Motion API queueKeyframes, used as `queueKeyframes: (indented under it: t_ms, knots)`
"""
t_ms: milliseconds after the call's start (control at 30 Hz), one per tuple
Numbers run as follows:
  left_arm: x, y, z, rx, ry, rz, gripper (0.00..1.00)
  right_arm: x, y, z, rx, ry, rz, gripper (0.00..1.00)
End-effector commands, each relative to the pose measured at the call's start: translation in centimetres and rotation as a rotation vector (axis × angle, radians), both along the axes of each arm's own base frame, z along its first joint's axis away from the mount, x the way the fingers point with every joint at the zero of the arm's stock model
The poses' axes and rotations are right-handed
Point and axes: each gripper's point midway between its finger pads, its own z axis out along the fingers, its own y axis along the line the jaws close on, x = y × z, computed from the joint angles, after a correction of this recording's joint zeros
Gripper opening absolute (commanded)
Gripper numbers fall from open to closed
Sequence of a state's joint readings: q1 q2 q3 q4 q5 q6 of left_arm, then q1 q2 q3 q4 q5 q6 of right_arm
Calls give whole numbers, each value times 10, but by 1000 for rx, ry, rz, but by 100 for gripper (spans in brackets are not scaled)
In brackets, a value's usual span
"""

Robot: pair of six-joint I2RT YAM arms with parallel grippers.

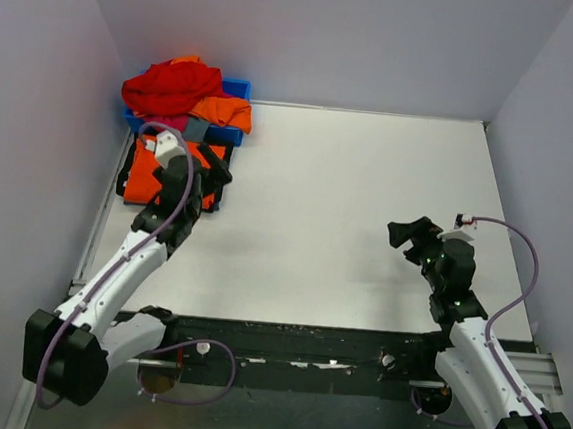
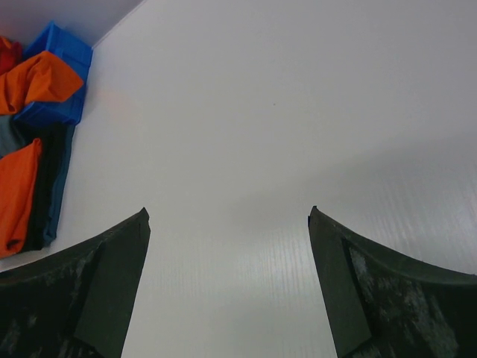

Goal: Fold and stack the t-shirts
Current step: Grab crumpled tshirt from bin with the left arm

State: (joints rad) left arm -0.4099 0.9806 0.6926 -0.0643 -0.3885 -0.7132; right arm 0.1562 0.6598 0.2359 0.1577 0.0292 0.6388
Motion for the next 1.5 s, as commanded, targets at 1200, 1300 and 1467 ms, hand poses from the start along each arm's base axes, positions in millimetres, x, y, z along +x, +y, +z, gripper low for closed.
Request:
queueKeyframes:
  t_ms: [1200,1300,1467]
  knots:
    - [315,130,21,-425,128,202,0,5,6,6,0,-13,36,94]
    - [305,122,51,-414,75,182,0,4,7,7,1,-18,37,94]
    - [290,90,106,-413,-26,86,0,4,8,7,2,-19,42,94]
